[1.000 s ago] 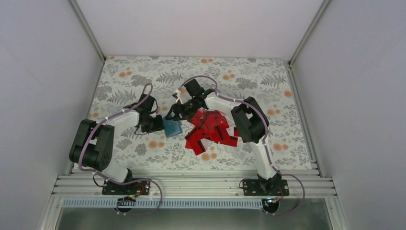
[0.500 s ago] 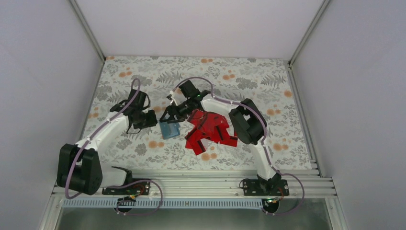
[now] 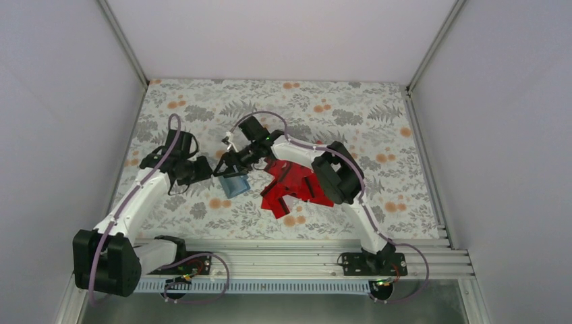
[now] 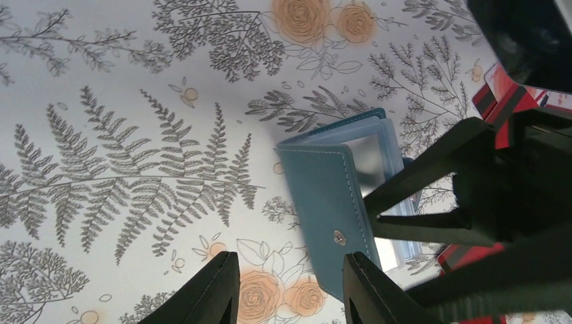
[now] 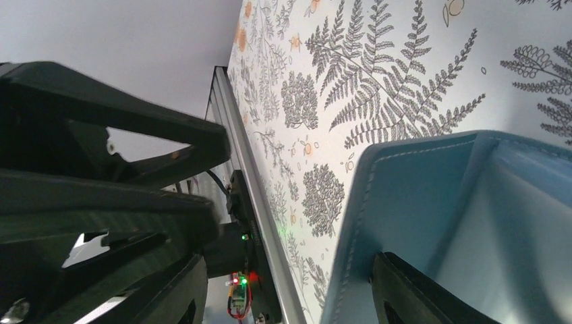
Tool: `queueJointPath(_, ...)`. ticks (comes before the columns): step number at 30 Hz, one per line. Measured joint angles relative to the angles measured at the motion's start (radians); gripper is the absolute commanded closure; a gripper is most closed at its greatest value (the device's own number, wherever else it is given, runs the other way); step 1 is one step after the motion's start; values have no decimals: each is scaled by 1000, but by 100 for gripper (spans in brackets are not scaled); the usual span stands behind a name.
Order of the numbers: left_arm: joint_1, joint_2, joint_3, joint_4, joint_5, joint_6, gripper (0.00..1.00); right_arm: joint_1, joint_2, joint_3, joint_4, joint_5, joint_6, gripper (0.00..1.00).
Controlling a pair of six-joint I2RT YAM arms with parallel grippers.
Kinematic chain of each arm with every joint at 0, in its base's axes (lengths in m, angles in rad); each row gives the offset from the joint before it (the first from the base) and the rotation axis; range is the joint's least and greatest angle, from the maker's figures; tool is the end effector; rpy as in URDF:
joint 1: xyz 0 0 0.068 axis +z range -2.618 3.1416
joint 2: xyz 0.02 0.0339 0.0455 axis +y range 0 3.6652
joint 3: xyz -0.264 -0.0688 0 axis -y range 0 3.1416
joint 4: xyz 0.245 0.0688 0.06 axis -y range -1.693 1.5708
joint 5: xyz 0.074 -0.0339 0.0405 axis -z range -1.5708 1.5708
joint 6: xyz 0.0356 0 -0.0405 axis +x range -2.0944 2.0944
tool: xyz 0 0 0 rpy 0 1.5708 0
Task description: Put the credit cards into the card holder
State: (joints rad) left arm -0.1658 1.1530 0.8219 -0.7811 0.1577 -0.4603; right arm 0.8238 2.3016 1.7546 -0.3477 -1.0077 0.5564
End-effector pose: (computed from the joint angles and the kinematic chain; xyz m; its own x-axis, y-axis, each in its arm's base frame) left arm 0.2086 -0.0406 0.2340 -0.8952 -0.2950 -0.3341 -0.1854 0.9281 -0.3228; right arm 0.3141 0.3836 0.1614 -0.8468 -0.4995 -0.1830 -0.3580 0.2806 0.8906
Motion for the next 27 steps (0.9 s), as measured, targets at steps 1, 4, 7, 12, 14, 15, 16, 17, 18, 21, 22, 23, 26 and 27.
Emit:
queueJointPath(1, 8, -9, -6, -1, 1, 0, 60, 3, 14, 11, 0, -2, 1, 38)
queueJointPath(4, 32, -37, -27, -8, 13, -1, 60, 9, 48, 37, 0, -8, 5, 38)
queueJointPath(7, 69, -53, -42, -12, 41, -8, 60, 14, 70, 52, 1, -15, 14, 38)
queueJointPath(12, 121, -42, -65, -5, 87, -27, 47, 23, 80, 56, 5, -22, 33, 40)
queueJointPath(14, 121, -42, -65, 9, 111, -23, 42, 25, 80, 56, 18, -29, 46, 42)
queueJointPath(15, 121, -43, -65, 19, 117, -20, 40, 25, 80, 56, 19, -32, 51, 43)
queueJointPath(16, 121, -45, -65, 31, 128, -19, 38, 25, 80, 56, 23, -35, 62, 46)
queueJointPath(17, 124, -49, -68, 43, 138, -18, 35, 25, 80, 56, 26, -37, 73, 54)
queueJointPath(18, 125, -57, -73, 54, 142, -17, 32, 25, 80, 56, 31, -39, 85, 64)
queueJointPath(21, 125, -89, -90, 64, 164, -15, 28, 26, 80, 57, 52, -41, 120, 74)
queueJointPath(22, 124, -93, -92, 63, 169, -15, 28, 26, 80, 58, 60, -42, 127, 76)
queueJointPath(23, 124, -94, -92, 62, 169, -17, 28, 26, 80, 60, 64, -43, 130, 78)
queueJointPath(26, 124, -68, -92, 62, 165, -21, 28, 26, 80, 60, 72, -45, 139, 82)
queueJointPath(27, 124, -58, -92, 62, 164, -24, 28, 26, 80, 60, 72, -45, 140, 83)
